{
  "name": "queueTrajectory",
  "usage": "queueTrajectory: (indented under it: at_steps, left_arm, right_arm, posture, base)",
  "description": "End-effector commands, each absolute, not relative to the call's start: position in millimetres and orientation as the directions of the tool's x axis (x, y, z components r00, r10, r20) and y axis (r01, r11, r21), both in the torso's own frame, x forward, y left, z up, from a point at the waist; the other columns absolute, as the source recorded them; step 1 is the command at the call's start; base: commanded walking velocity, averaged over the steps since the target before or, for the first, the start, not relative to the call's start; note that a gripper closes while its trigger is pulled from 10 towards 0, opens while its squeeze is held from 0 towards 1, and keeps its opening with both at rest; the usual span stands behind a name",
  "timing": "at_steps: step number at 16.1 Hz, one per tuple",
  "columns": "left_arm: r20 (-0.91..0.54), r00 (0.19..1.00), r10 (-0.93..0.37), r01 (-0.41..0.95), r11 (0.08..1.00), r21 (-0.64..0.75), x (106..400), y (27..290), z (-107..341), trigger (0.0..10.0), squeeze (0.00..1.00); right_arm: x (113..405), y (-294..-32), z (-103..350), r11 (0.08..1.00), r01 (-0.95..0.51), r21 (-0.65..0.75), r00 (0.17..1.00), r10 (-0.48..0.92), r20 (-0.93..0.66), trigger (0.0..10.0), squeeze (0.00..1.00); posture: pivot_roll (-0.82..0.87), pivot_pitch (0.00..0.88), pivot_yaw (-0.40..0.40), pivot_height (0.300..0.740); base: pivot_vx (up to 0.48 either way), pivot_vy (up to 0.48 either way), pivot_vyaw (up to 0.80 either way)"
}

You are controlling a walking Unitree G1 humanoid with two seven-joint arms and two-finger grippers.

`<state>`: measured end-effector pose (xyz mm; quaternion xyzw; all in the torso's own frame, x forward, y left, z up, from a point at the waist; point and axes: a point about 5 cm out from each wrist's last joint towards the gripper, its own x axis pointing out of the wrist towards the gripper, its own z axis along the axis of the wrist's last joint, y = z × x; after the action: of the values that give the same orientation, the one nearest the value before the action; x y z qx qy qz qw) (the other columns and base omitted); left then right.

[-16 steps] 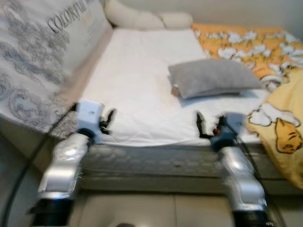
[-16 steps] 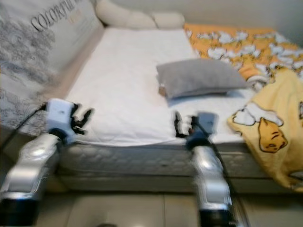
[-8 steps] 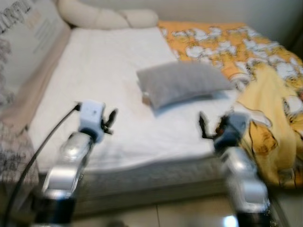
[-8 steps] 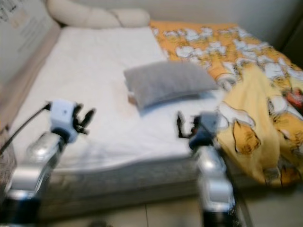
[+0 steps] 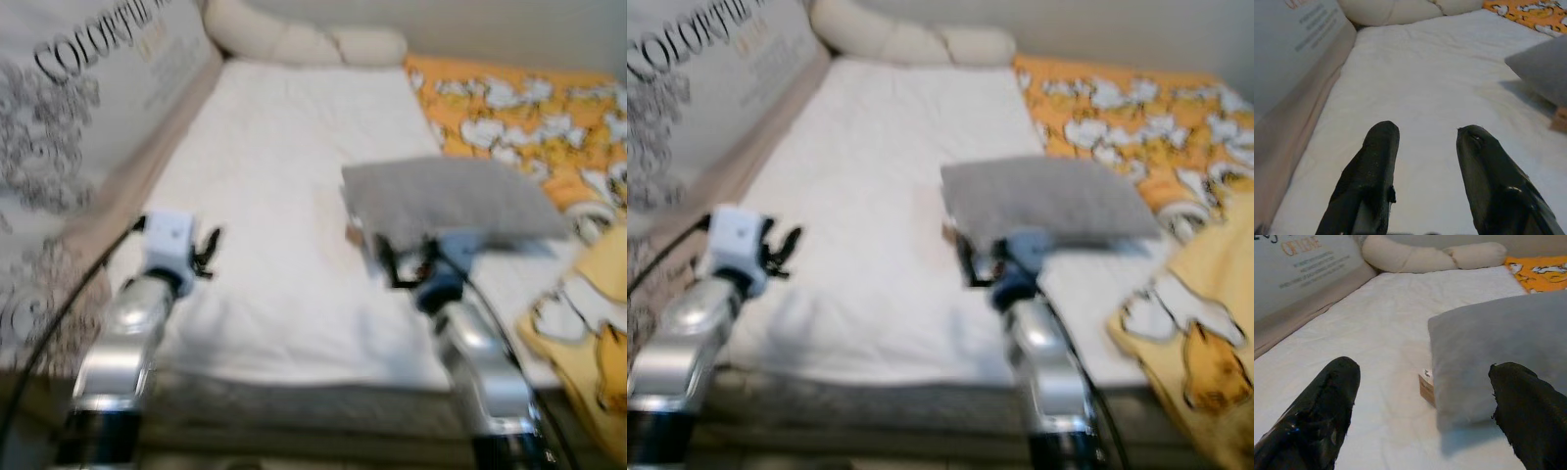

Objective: Clean up the room

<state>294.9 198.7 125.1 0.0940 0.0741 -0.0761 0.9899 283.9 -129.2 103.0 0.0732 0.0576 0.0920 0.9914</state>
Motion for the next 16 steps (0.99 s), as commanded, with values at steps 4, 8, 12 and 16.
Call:
queueTrajectory:
  at_steps: [4, 8, 12, 16]
  left_arm:
    - [-0.149, 0.972, -0.183, 0.208, 0.963, 0.172, 297.4, 185.1, 128.4, 10.0, 0.0]
    - [-0.16, 0.965, -0.208, 0.236, 0.954, 0.182, 296.7, 182.8, 127.5, 10.0, 0.0]
    - [-0.169, 0.961, -0.22, 0.25, 0.95, 0.187, 295.3, 179.5, 125.4, 10.0, 0.0]
    - [-0.171, 0.959, -0.224, 0.256, 0.948, 0.191, 295.3, 179.9, 125.5, 10.0, 0.0]
  right_arm:
    - [282.6, -147.0, 98.4, 0.983, -0.121, 0.14, 0.982, 0.139, -0.131, 10.0, 0.0]
    - [283.6, -148.0, 97.2, 0.984, -0.112, 0.137, 0.982, 0.13, -0.138, 10.0, 0.0]
    - [284.4, -151.3, 95.5, 0.986, -0.087, 0.145, 0.983, 0.108, -0.148, 10.0, 0.0]
    - [284.3, -151.0, 94.5, 0.986, -0.083, 0.145, 0.983, 0.105, -0.153, 10.0, 0.0]
  posture:
    - [0.05, 0.0, -0.027, 0.74]
    - [0.05, 0.0, -0.026, 0.74]
    - [0.05, 0.0, -0.025, 0.74]
    - [0.05, 0.0, -0.025, 0.74]
  base:
    - [0.379, 0.0, 0.0]
    - [0.36, 0.0, 0.0]
    - [0.075, 0.0, 0.0]
    - [0.0, 0.0, 0.0]
